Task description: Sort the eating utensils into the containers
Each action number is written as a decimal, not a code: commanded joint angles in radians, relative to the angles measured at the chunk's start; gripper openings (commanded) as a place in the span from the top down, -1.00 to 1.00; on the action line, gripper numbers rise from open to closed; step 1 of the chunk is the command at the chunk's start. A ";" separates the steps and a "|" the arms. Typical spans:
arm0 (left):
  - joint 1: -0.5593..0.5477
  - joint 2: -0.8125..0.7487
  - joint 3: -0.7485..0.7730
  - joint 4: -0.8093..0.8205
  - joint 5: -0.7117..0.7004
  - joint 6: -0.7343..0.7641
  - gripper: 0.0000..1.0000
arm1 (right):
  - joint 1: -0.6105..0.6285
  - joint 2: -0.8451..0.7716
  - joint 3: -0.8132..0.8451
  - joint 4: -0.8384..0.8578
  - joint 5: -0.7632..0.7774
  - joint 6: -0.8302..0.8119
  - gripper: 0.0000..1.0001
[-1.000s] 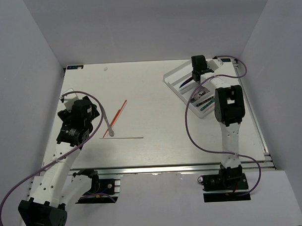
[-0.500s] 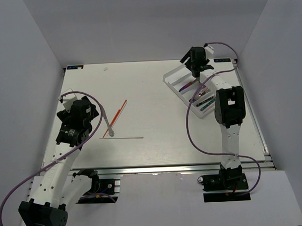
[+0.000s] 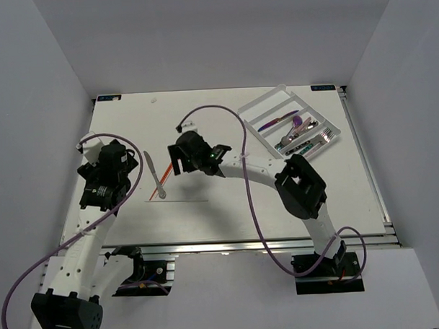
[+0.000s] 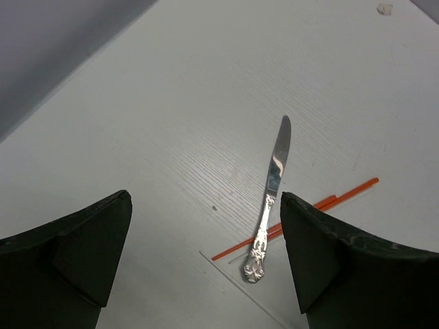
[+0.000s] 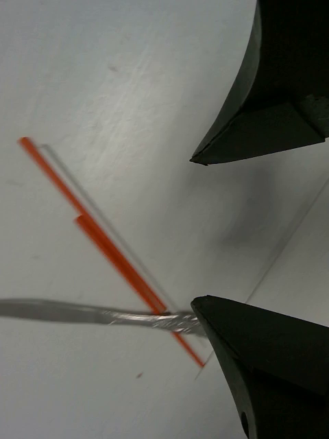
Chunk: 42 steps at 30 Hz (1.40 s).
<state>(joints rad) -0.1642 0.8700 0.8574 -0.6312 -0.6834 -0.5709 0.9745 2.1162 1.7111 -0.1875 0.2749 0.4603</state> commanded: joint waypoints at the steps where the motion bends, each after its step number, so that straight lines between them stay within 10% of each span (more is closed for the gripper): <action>1: 0.003 0.082 0.014 0.013 0.154 -0.063 -0.96 | -0.074 -0.149 -0.097 -0.060 0.115 0.029 -0.64; 14: 0.002 0.589 0.159 0.081 0.413 -0.120 -0.87 | -0.148 -0.653 -0.545 -0.106 0.100 -0.077 -0.68; 22: 0.002 0.699 0.198 0.041 0.412 -0.095 -0.40 | -0.163 -0.645 -0.614 -0.075 0.038 -0.087 -0.67; 42: 0.003 0.882 0.249 0.024 0.424 -0.092 -0.01 | -0.163 -0.673 -0.671 -0.013 -0.032 -0.089 -0.63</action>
<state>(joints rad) -0.1627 1.7523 1.0733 -0.6025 -0.2584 -0.6617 0.8135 1.4807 1.0485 -0.2485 0.2531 0.3843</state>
